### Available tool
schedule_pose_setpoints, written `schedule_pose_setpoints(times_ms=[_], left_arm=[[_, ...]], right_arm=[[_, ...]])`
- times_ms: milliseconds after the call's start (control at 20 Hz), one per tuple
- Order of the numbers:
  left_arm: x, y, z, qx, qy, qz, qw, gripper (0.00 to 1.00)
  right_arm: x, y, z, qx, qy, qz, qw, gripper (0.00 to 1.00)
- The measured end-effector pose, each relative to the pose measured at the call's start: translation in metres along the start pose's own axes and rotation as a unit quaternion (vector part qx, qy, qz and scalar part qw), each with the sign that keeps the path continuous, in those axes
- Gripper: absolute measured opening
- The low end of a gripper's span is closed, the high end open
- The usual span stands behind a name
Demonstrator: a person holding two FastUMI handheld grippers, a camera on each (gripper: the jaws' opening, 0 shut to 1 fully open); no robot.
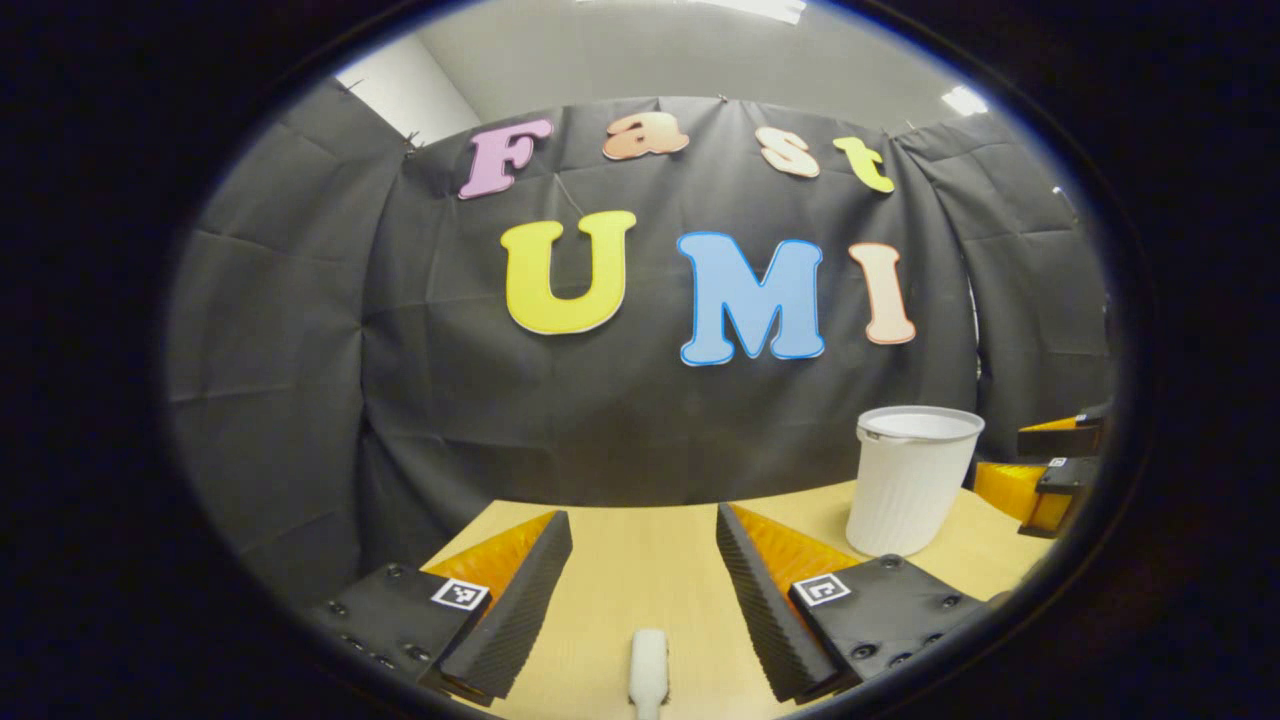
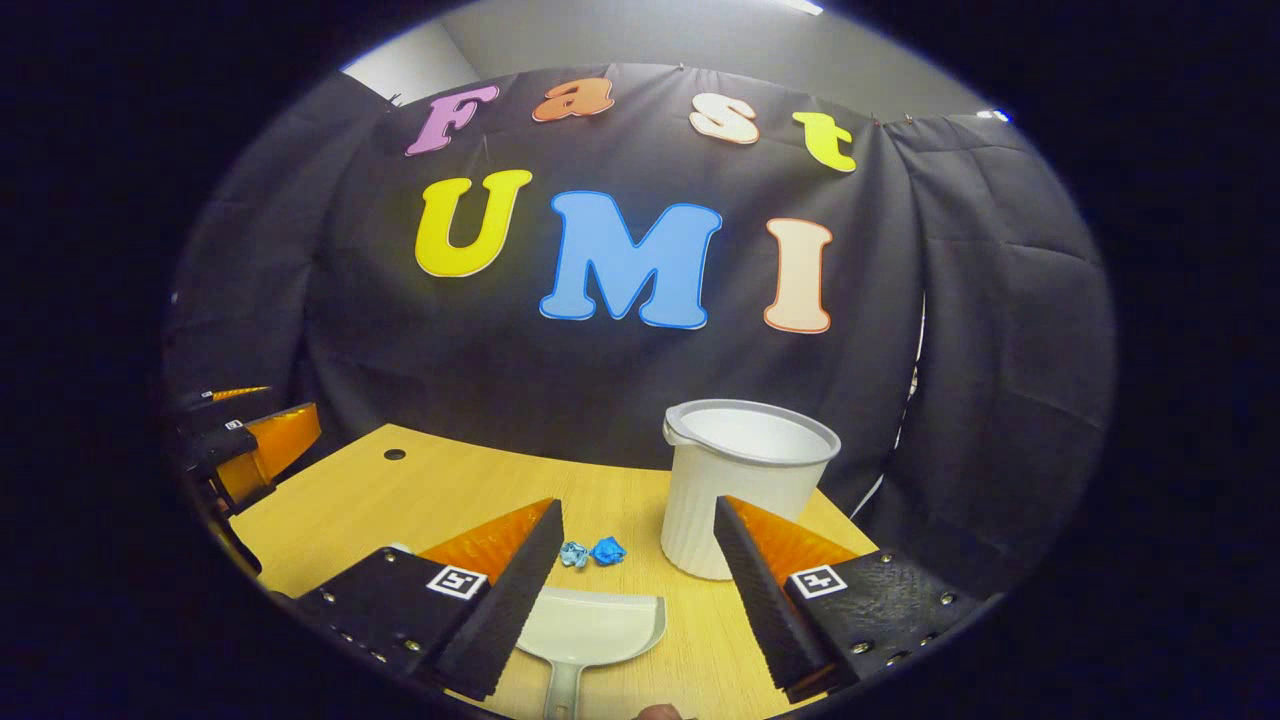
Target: Pick up the small broom and dustpan from the desktop, sweep the trash into the dustpan with the broom, and then empty the trash into the garbage bin.
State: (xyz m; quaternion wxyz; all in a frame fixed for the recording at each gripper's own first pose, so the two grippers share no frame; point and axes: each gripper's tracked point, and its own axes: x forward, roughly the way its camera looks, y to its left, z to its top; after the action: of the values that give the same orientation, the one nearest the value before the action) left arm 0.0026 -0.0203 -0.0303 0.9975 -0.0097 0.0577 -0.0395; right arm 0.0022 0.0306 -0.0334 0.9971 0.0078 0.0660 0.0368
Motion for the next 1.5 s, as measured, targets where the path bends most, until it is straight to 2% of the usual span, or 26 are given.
schedule_pose_setpoints(times_ms=[150, 300, 550, 950, 1100, 1500], left_arm=[[0.001, -0.002, -0.017, 0.009, 0.032, -0.004, 0.999, 0.95], [0.0, -0.008, -0.038, 0.013, 0.068, -0.019, 0.997, 0.95], [-0.007, -0.012, -0.096, 0.016, 0.164, -0.028, 0.986, 0.95], [-0.02, 0.001, -0.171, 0.008, 0.304, -0.024, 0.952, 0.95], [-0.027, 0.005, -0.196, 0.015, 0.351, -0.03, 0.936, 0.95], [-0.042, 0.005, -0.243, 0.036, 0.44, -0.054, 0.895, 0.96]], right_arm=[[0.003, 0.007, -0.016, -0.01, 0.027, 0.008, 1.0, 0.94], [0.007, 0.019, -0.046, 0.008, 0.082, 0.026, 0.996, 0.95], [0.005, 0.037, -0.097, 0.031, 0.178, 0.052, 0.982, 0.95], [0.004, 0.05, -0.155, 0.059, 0.29, 0.072, 0.953, 0.95], [0.001, 0.056, -0.172, 0.07, 0.324, 0.079, 0.94, 0.95], [0.005, 0.063, -0.211, 0.069, 0.399, 0.073, 0.911, 0.97]])
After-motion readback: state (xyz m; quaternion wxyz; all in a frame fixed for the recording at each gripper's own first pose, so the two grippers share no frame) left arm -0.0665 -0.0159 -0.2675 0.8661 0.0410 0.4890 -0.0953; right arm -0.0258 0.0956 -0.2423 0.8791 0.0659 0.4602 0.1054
